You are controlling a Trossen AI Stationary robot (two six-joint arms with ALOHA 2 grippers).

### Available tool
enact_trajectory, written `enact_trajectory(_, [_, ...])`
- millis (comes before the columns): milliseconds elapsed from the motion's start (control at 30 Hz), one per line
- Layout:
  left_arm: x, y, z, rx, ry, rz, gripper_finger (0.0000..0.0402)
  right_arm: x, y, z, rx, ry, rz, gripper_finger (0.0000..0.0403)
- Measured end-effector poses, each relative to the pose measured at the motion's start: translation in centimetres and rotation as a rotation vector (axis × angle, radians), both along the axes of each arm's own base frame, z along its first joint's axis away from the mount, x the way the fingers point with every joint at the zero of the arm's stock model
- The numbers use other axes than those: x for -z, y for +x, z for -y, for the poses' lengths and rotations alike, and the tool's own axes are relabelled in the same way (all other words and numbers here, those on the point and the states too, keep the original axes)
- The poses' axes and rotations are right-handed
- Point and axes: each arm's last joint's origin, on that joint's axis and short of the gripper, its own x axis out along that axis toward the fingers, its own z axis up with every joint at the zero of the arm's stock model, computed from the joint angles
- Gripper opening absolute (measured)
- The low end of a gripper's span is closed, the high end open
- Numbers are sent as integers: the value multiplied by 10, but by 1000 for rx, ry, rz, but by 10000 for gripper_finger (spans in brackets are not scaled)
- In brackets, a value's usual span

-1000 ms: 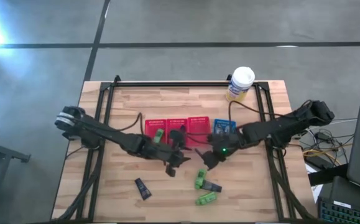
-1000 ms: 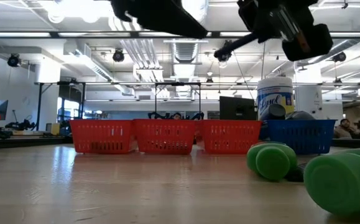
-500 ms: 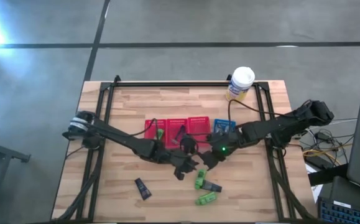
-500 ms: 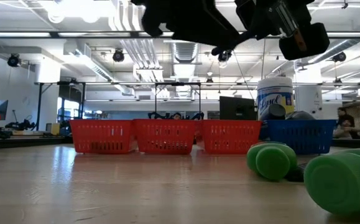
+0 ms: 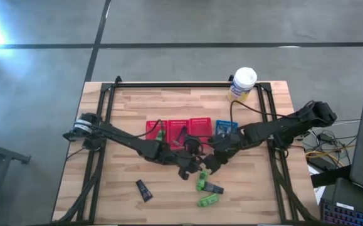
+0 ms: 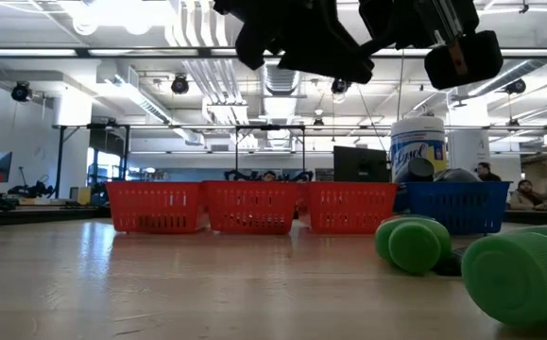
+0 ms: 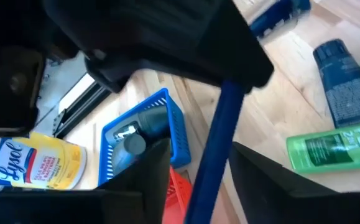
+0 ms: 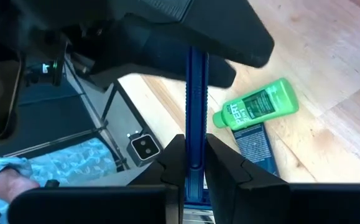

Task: Pick & Place Travel size toiletries
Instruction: Put the blue razor into the middle red bin

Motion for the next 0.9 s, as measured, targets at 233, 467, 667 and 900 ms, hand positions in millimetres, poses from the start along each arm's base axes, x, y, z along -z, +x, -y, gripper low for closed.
enact_trajectory(233, [5, -3, -1, 0, 16, -56, 93, 0, 0, 0, -4, -4, 0, 34])
enact_trajectory(467, [8, -4, -1, -5, -5, -73, 31, 0, 0, 0, -17, -19, 11, 55])
enact_trajectory(667, [10, -7, -3, -63, -16, -109, 31, -1, 1, 1, -9, -43, 35, 117])
enact_trajectory(900, [15, -14, -6, -182, -62, -162, 33, -9, 2, 1, -24, -83, 78, 204])
